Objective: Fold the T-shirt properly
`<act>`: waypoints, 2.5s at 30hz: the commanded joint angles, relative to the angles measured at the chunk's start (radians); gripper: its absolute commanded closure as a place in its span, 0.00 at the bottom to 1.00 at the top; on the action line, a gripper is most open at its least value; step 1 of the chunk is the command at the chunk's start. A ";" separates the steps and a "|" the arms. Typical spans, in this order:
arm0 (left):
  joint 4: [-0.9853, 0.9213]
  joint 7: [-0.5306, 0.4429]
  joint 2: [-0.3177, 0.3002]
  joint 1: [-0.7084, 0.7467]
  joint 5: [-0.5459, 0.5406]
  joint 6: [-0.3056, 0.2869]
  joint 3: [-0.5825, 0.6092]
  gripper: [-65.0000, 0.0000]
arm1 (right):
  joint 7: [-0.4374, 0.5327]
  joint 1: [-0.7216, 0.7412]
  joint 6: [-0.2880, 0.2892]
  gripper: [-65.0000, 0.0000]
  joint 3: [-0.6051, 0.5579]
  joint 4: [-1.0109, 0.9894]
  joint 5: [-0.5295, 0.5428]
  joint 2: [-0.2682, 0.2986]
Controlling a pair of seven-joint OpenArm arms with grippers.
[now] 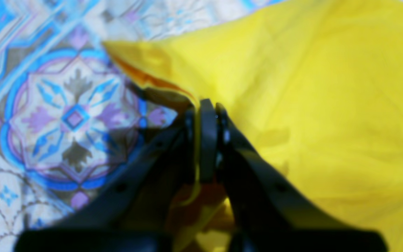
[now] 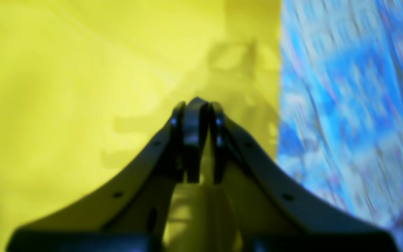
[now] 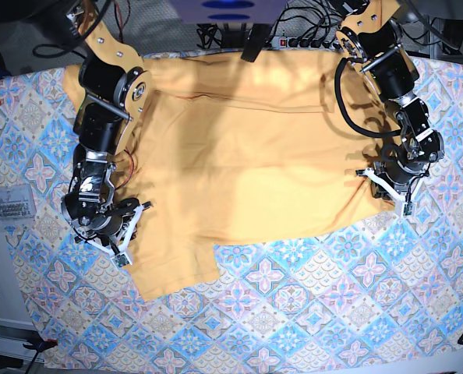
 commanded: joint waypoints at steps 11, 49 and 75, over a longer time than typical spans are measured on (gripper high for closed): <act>0.051 -0.015 -0.008 0.025 -0.015 -0.003 0.002 1.00 | 0.323 0.075 -0.221 0.93 0.003 -0.231 0.003 0.099; 0.113 -0.013 -0.007 0.076 -0.015 -0.003 0.007 1.00 | 0.494 0.099 -0.224 0.45 0.062 -0.567 0.007 0.221; 0.123 -0.013 0.007 0.091 -0.015 -0.003 0.006 1.00 | 0.489 0.072 -0.169 0.49 0.062 -0.492 0.007 0.211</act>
